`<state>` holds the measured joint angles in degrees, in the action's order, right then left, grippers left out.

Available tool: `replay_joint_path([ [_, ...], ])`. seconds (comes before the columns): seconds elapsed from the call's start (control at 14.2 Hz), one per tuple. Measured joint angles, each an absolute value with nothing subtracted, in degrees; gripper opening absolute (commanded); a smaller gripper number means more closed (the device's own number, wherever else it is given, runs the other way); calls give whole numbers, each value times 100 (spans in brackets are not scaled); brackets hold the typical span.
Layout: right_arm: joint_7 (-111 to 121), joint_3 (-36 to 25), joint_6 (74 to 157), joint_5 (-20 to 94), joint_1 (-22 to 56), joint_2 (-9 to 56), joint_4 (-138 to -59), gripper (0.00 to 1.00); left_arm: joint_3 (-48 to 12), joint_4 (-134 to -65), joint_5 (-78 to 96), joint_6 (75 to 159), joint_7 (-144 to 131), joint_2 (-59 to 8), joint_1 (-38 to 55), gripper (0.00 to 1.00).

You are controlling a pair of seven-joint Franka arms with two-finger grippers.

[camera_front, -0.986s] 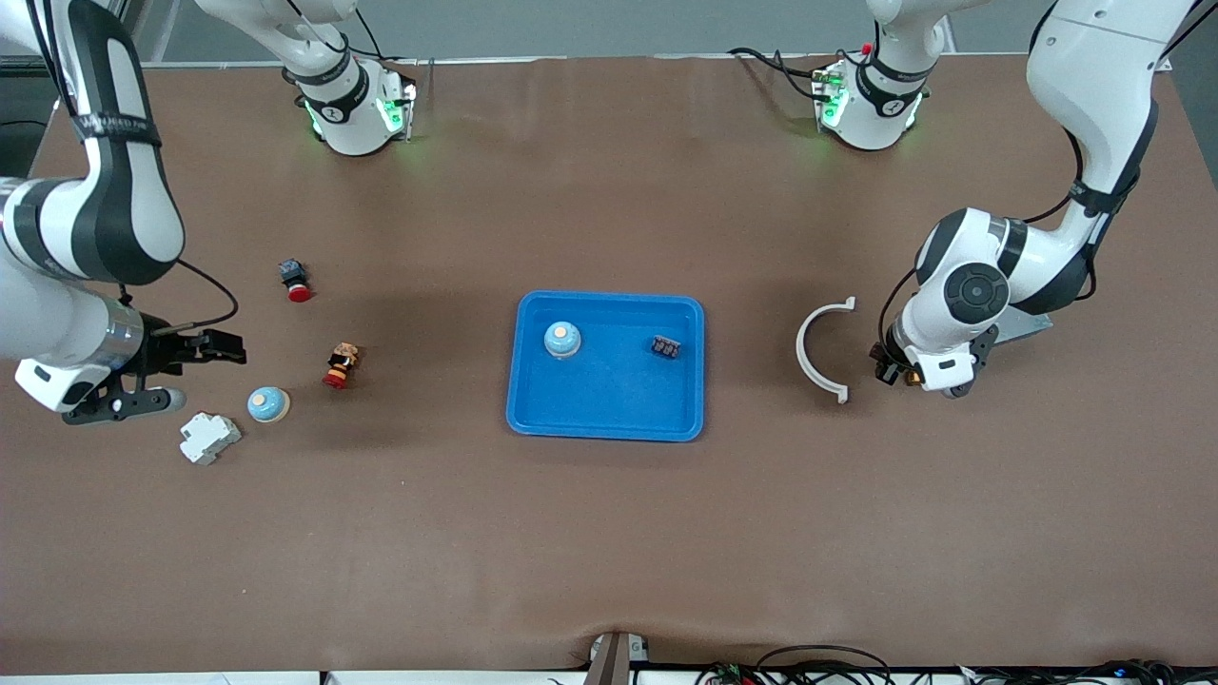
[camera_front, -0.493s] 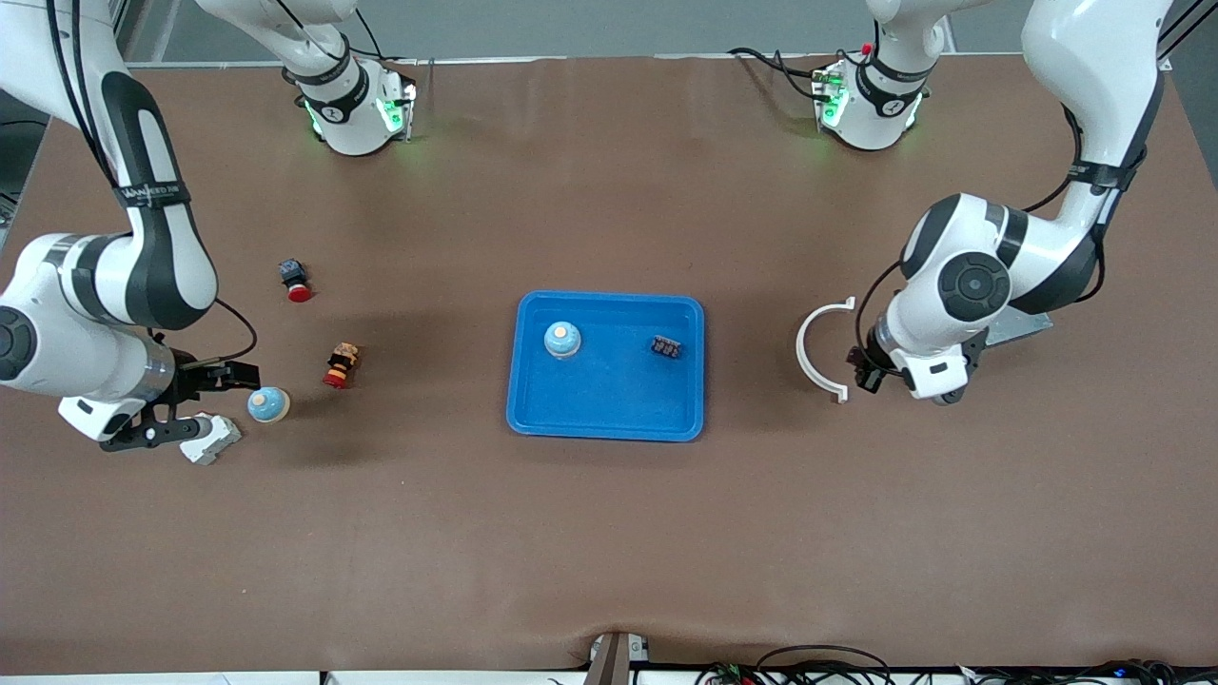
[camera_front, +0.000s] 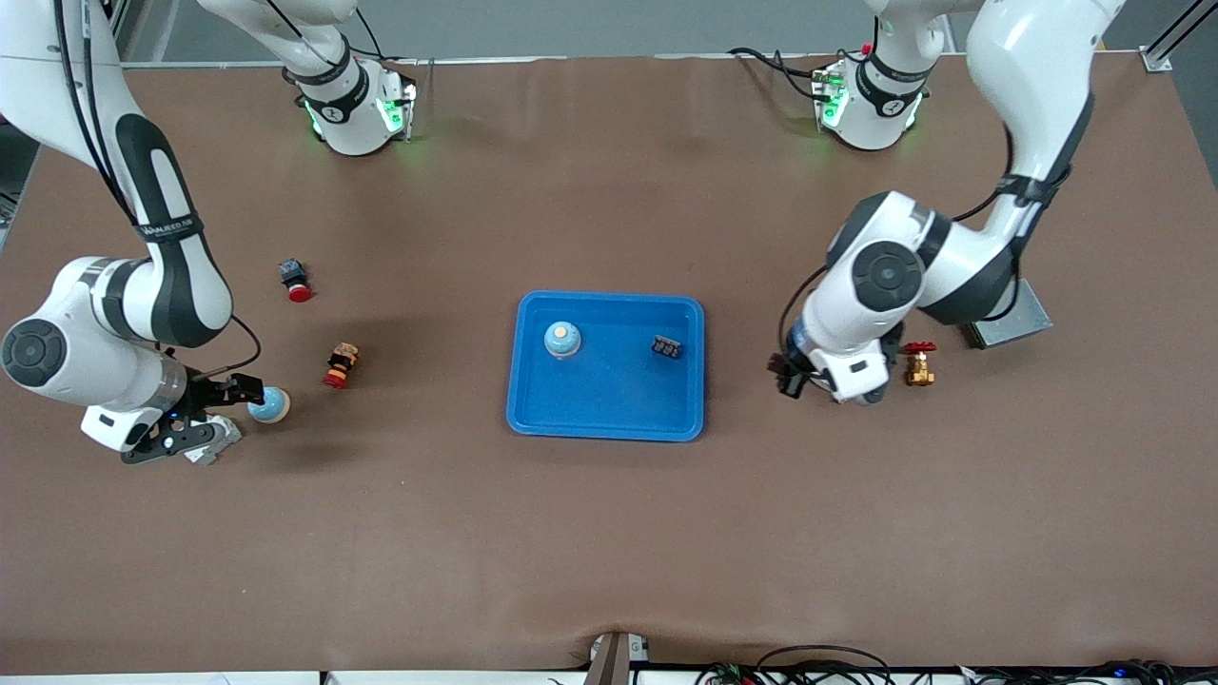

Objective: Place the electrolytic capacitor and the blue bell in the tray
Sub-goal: 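Carry the second capacitor to the tray while the right gripper reaches the second bell, then release the capacitor in the tray while the right gripper grasps the second bell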

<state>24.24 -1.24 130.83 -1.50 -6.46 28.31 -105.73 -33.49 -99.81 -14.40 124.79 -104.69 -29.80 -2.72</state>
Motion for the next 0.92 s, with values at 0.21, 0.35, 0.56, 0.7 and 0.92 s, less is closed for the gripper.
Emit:
replay_joint_path([
  [0.21, 2431, -115, 13188, -150, -649, 2906, -10645, 100, -3294, -9218, -1440, 12500, -11015, -3665, 214, 0],
  [0.35, 2431, -117, 13255, -150, -671, 2966, -10663, 100, -3063, -8693, -1440, 12510, -11270, -4042, 588, 0],
  [0.56, 2429, -117, 13289, -149, -702, 3075, -10714, 100, -2372, -8280, -1439, 12652, -11609, -4330, 1382, 0],
  [0.7, 2427, -117, 13311, -148, -703, 3115, -10770, 100, -2118, -8238, -1439, 12854, -11779, -4471, 1742, 0],
  [0.92, 2413, -115, 13353, -146, -703, 3160, -10775, 100, -2052, -8223, -1439, 13075, -11856, -4687, 1958, 0],
])
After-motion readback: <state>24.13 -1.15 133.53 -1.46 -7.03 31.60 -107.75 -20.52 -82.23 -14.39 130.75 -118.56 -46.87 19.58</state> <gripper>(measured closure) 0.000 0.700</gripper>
